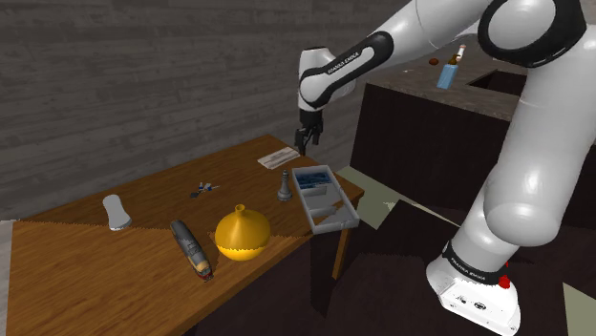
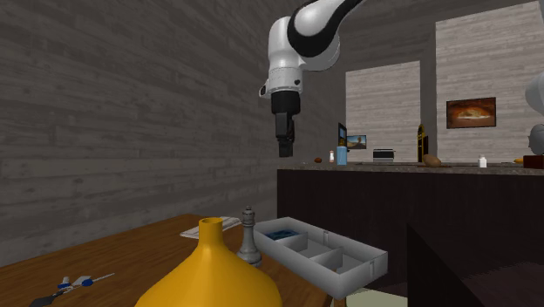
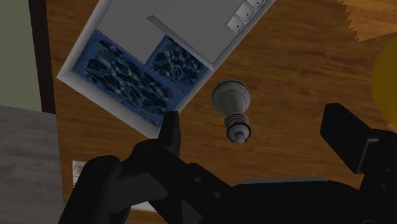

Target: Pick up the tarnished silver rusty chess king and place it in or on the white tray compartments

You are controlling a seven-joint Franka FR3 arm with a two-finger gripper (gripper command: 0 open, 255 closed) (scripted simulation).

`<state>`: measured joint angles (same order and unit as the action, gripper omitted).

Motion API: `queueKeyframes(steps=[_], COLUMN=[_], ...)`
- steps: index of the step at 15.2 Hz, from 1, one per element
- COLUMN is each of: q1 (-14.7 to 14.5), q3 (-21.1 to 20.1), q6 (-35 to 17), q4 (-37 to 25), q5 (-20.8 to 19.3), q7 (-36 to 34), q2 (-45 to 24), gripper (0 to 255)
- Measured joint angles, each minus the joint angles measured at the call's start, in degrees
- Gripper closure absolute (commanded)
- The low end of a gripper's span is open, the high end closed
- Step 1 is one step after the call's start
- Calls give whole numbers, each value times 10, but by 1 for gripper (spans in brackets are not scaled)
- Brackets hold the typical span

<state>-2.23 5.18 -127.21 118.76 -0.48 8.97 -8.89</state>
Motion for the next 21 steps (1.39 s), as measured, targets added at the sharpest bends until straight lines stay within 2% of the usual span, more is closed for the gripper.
queueKeyframes(steps=[5, 12, 21], q1=[0, 2, 4], q3=[-10, -25, -28], q6=[-21, -12, -51], q4=[-81, -230, -238], q5=[15, 26, 29], q7=[17, 36, 40], q2=[-111, -264, -311], gripper=[0, 0, 0])
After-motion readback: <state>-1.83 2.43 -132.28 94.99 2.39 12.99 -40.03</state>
